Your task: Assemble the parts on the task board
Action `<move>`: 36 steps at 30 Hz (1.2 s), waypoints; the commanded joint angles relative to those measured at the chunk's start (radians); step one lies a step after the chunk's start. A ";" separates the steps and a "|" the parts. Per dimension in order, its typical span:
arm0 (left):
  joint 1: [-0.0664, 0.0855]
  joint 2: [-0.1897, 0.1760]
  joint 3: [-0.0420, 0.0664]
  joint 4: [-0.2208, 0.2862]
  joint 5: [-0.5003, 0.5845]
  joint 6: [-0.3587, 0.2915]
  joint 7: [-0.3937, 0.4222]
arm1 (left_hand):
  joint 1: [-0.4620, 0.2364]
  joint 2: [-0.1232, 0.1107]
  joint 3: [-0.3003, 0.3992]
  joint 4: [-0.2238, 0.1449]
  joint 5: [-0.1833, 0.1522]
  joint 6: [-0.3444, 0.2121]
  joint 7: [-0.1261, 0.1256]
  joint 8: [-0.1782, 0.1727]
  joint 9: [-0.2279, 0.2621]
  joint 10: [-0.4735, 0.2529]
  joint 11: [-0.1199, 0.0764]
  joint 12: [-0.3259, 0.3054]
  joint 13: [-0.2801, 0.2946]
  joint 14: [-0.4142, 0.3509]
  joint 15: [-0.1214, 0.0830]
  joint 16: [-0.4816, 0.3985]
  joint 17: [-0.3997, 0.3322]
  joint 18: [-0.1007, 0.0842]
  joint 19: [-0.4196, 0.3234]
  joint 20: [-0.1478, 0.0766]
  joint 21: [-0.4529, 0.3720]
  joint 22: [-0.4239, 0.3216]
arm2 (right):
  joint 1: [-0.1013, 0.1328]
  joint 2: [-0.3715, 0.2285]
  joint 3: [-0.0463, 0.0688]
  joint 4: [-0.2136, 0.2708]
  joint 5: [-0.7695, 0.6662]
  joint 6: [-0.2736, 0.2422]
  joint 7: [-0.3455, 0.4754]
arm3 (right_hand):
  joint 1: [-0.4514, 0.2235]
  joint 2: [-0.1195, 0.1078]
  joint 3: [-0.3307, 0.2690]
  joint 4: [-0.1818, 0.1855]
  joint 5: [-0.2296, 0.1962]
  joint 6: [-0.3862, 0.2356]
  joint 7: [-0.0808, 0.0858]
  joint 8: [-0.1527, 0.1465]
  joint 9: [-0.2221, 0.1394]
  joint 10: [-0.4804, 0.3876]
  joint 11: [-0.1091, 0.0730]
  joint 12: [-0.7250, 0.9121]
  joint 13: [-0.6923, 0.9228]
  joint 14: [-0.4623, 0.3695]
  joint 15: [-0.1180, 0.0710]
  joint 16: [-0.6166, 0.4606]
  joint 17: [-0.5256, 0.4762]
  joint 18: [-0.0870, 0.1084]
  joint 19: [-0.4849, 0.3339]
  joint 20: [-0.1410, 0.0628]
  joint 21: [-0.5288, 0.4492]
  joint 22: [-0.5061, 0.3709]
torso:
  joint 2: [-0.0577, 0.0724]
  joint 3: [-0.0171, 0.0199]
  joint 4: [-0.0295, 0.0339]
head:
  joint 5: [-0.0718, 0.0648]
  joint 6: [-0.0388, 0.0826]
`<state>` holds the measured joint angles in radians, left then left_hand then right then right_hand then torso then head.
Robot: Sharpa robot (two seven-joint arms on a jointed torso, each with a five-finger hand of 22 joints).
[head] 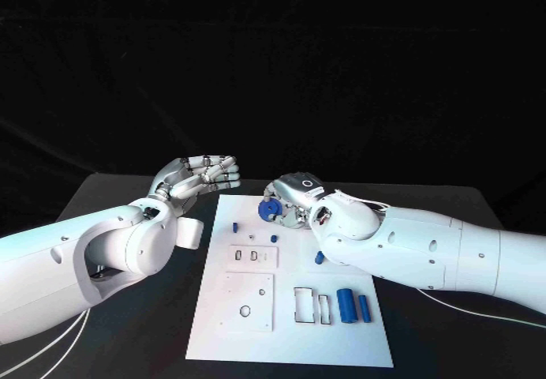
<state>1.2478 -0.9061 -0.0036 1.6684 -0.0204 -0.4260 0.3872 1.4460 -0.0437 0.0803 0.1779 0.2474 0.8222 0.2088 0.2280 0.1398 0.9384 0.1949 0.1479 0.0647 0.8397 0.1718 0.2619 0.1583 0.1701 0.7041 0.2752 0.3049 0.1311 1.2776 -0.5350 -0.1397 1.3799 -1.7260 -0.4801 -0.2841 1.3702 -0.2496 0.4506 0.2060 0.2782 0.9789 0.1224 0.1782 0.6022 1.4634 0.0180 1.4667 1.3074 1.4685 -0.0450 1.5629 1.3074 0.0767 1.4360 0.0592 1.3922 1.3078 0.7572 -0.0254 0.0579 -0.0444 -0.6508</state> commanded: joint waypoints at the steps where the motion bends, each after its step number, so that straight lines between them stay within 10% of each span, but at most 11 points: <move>1: 0.001 0.003 0.001 0.003 0.003 0.018 0.005 | 0.001 -0.007 0.003 -0.002 -0.004 -0.002 0.023 -0.004 -0.001 0.001 0.008 -0.005 -0.001 -0.007 0.003 -0.007 -0.002 0.007 0.001 0.004 -0.008 -0.002 | -0.008 0.015 -0.001 -0.018 -0.026 0.014 -0.002 | -0.002 0.003 0.006 0.000 -0.003 0.055 -0.033 0.006 0.015 0.032 -0.006 0.005 0.157 0.099 -0.007 0.004 0.247 -0.019 0.006 -0.002 0.004 0.059 | 0.000 0.0000 0.0019 | 0.002 -0.003; 36: 0.001 0.002 0.001 0.004 0.003 0.017 0.004 | 0.001 -0.007 0.002 -0.002 -0.005 -0.001 0.023 -0.004 -0.001 0.002 0.008 -0.007 -0.001 -0.009 0.004 -0.009 -0.002 0.007 0.000 0.004 -0.010 -0.004 | -0.031 0.065 -0.004 -0.106 -0.003 0.044 0.007 | -0.080 -0.032 0.010 0.006 -0.083 0.001 -0.010 -0.041 -0.005 0.010 0.014 -0.023 0.129 0.096 0.009 0.001 0.233 -0.017 -0.001 0.012 -0.007 0.055 | 0.001 0.0008 0.0002 | 0.004 -0.006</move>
<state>1.2480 -0.9058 -0.0035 1.6698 -0.0201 -0.4245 0.3857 1.4460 -0.0438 0.0804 0.1779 0.2474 0.8222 0.2088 0.2280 0.1399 0.9384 0.1949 0.1443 0.0647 0.8361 0.1755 0.2575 0.1576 0.1701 0.7041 0.2753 0.3004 0.1288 1.2493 -0.4708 -0.1416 1.2732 -1.7273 -0.4564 -0.2818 1.2988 -0.2822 0.4651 0.2131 0.1969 0.9869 0.1095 0.1406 0.5997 1.4645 0.0239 1.4491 1.3079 1.4645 -0.0410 1.5628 1.3074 0.0768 1.4343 0.0650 1.3879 1.3073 0.7585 -0.0244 0.0583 -0.0400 -0.6577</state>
